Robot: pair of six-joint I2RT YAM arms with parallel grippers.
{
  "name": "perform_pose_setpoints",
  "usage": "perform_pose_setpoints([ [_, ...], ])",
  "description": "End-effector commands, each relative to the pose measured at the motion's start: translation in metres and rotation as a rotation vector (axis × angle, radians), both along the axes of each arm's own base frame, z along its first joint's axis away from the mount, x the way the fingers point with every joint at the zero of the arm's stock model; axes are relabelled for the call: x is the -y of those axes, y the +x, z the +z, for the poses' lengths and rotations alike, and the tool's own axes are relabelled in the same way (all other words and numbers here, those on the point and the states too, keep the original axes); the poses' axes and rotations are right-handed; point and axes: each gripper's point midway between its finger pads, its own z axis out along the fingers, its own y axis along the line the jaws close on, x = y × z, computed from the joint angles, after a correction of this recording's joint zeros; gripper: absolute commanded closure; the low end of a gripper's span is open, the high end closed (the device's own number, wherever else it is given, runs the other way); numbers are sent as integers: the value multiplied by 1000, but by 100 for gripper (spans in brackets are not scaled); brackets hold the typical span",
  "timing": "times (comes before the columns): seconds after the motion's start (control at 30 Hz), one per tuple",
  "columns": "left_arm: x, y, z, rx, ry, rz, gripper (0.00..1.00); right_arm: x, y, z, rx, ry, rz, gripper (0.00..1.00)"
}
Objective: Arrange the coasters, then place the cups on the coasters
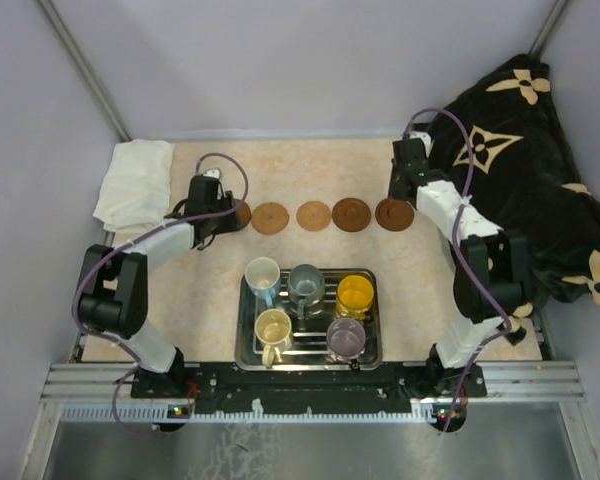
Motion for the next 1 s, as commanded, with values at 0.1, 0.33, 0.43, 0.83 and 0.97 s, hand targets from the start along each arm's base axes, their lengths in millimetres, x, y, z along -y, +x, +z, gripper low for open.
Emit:
perform_pose_setpoints([
  [0.1,-20,42,4,63,-1,55,51,-11,-24,82,241,10,35,72],
  [0.33,-49,59,-1,46,146,166,43,-2,-47,96,302,43,-1,73],
  [0.43,-57,62,-5,39,173,190,36,0,-55,97,304,47,-10,73],
  [0.83,-63,62,-20,-22,154,201,36,3,-71,93,305,68,-20,72],
  [0.97,-60,59,-27,-41,145,186,36,2,-70,91,311,73,-13,72],
])
